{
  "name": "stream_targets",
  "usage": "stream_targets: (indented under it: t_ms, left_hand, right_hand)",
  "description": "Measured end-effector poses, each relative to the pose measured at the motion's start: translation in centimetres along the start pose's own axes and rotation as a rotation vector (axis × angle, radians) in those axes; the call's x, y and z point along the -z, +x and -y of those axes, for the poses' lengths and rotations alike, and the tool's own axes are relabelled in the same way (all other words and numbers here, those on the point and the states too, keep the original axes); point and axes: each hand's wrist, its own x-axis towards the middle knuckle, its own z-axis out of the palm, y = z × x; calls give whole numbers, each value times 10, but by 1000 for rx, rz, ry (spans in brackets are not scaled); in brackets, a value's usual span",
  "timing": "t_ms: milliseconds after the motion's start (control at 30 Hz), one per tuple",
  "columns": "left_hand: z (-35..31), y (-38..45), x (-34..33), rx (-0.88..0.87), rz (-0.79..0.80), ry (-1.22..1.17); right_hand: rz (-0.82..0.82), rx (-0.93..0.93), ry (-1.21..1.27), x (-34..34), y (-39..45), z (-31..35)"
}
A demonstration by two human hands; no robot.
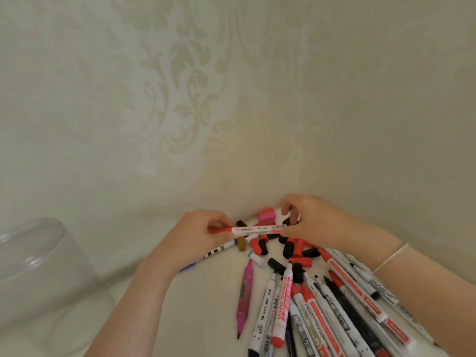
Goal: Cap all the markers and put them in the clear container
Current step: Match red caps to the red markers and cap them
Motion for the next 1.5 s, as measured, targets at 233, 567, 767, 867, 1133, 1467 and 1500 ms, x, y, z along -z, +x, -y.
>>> stream_targets:
  t_ms: [233, 567, 767, 867, 1133, 1467, 1500]
  left_hand:
    - [56, -37, -1, 193, -105, 367]
    - [52, -37, -20, 175, -115, 711]
    - [50, -30, -22, 186, -73, 799]
    - [38, -21, -29, 80, -103, 705]
    - [-6, 20, -80, 113, -93, 382]
    - [-14, 37, -84, 231, -124, 153]
    - [-14, 37, -81, 192, -168, 112]
  right_hand:
    - [454, -360, -366, 4, -23, -10]
    - [431, -411, -322, -7, -25, -20]
    - [289, -379, -177, -6, -22, -31]
    - [135, -304, -2, -5, -17, -26]
    - [7, -217, 437, -13, -10, 1]
    - [-83, -133, 576, -14, 3, -8]
    - [-103, -122, 534, -13, 4, -11]
